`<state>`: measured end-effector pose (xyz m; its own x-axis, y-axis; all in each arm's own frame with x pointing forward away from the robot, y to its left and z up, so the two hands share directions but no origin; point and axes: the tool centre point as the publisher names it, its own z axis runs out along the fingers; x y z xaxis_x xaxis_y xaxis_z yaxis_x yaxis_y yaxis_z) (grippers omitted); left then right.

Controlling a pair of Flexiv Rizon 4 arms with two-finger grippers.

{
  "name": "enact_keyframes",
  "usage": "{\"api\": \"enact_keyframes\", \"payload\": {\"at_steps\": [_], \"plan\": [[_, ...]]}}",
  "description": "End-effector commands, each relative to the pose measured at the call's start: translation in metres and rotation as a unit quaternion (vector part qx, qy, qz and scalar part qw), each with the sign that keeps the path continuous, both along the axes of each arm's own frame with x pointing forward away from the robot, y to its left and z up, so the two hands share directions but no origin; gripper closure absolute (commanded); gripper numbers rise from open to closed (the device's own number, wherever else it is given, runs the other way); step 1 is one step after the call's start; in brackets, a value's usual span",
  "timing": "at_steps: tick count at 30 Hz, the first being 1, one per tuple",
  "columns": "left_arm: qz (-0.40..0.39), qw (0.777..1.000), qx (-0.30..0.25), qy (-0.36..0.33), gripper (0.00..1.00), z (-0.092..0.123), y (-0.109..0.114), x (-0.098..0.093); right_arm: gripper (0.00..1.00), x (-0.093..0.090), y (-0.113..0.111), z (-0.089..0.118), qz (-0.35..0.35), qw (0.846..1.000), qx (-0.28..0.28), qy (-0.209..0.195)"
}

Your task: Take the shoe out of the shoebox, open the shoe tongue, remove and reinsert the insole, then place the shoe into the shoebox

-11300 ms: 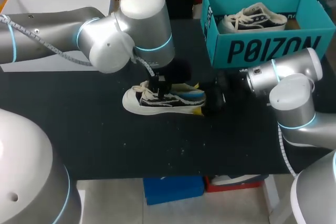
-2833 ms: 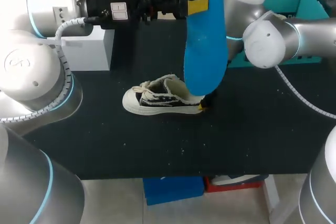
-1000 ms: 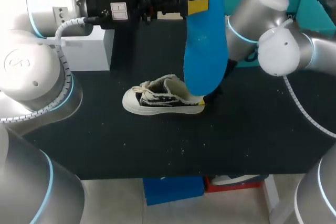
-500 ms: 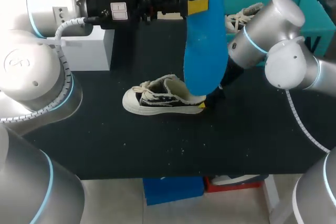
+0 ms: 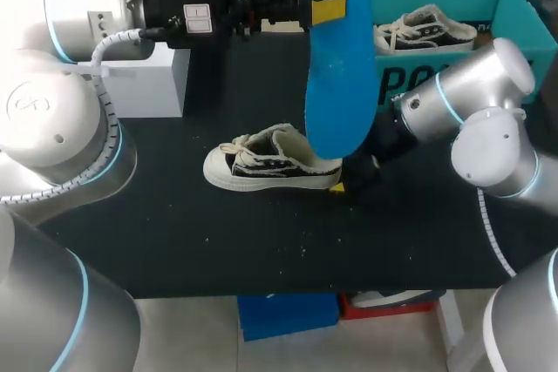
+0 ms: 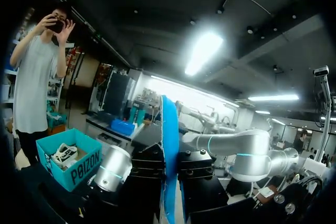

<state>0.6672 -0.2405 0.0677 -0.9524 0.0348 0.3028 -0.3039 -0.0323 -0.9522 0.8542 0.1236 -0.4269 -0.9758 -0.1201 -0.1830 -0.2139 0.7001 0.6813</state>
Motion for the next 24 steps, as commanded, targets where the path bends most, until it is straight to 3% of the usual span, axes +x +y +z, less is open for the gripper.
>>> {"api": "enact_keyframes", "payload": {"at_steps": [1,10,24], "plan": [[0.000,1.000,-0.002,-0.001,1.00,-0.001,-0.001,0.000,0.00,-0.003,-0.003,-0.002,0.000,1.000,0.028,-0.005],[0.000,1.000,-0.002,-0.001,1.00,-0.001,-0.001,0.000,0.00,-0.001,-0.005,0.002,-0.003,1.000,0.018,-0.004],[0.000,1.000,-0.002,-0.001,1.00,-0.001,-0.001,0.000,0.00,0.004,-0.005,0.037,-0.038,0.988,-0.149,0.023]]}}
